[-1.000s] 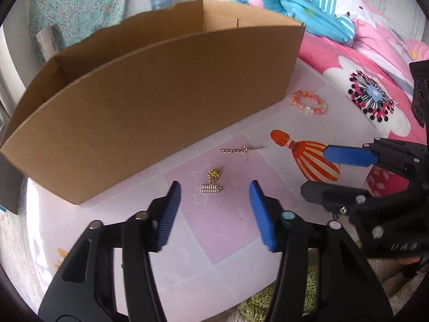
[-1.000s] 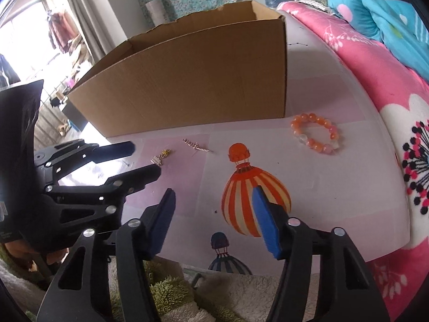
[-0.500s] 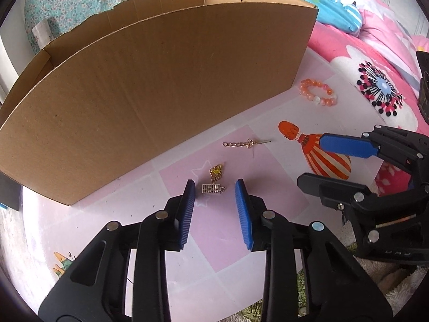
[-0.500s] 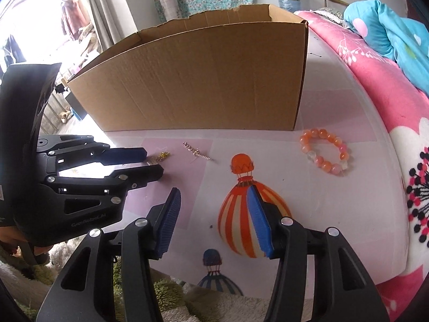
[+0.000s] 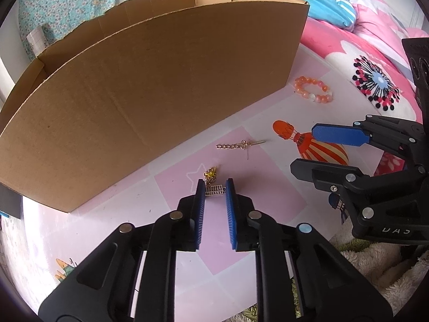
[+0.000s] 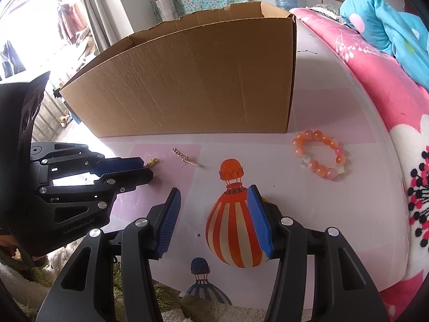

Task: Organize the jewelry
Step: 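Lower the left gripper onto the gold comb-like charm and close on it, then carry the gold comb charm over the box with the left gripper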

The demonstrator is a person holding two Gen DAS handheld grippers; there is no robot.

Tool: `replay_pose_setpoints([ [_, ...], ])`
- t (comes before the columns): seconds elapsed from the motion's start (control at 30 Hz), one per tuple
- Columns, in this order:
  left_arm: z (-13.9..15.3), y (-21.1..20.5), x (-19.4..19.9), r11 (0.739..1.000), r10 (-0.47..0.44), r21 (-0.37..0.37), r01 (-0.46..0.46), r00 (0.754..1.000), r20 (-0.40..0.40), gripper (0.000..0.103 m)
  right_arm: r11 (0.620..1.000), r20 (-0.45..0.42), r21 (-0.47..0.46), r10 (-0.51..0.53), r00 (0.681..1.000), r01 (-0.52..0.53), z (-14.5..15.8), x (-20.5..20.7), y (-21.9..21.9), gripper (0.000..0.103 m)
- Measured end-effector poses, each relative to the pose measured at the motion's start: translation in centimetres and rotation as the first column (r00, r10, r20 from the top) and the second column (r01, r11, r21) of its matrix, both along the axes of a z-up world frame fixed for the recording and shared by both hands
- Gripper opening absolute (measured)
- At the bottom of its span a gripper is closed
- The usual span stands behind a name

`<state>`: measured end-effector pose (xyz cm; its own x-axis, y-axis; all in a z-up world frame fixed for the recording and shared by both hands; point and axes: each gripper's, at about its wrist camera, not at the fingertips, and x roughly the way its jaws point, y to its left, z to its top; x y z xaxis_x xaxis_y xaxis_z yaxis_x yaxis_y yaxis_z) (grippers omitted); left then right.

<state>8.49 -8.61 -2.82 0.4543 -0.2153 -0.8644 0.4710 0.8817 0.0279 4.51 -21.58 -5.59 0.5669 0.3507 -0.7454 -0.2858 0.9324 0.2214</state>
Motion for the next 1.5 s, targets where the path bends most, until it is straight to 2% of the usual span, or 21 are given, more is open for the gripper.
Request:
replay_pose_setpoints([
  [0.53,0.7,1.9,-0.5,0.999,0.015,-0.036,-0.015,1.0,0.011,0.014,0.999,0.036,-0.039,0.012,0.999,-0.011,1.3,0.0,1.1,0.05],
  [0.87,1.8,3.2,-0.1,0.998,0.039,-0.047,-0.037,0.998,0.045,0.014,0.985,0.061,-0.132,0.116,0.991,-0.107,1.3,2.5,3.9,0.028],
  [1.2,1.5,3.5,0.4,0.998,0.039,-0.052,-0.037,0.999,0.034,0.014,0.961,0.019,-0.207,0.192,0.981,-0.184,0.5,3.4,5.0,0.014],
  [1.33,1.3,3.5,0.5,0.998,0.04,-0.055,-0.038,0.999,0.033,0.014,0.968,-0.008,-0.164,0.193,0.981,-0.192,0.6,3.8,4.5,0.007],
  [1.5,1.4,3.5,0.5,0.998,0.041,-0.055,-0.039,0.998,0.037,0.014,0.968,-0.012,-0.161,0.193,0.981,-0.192,0.6,3.6,4.4,0.004],
])
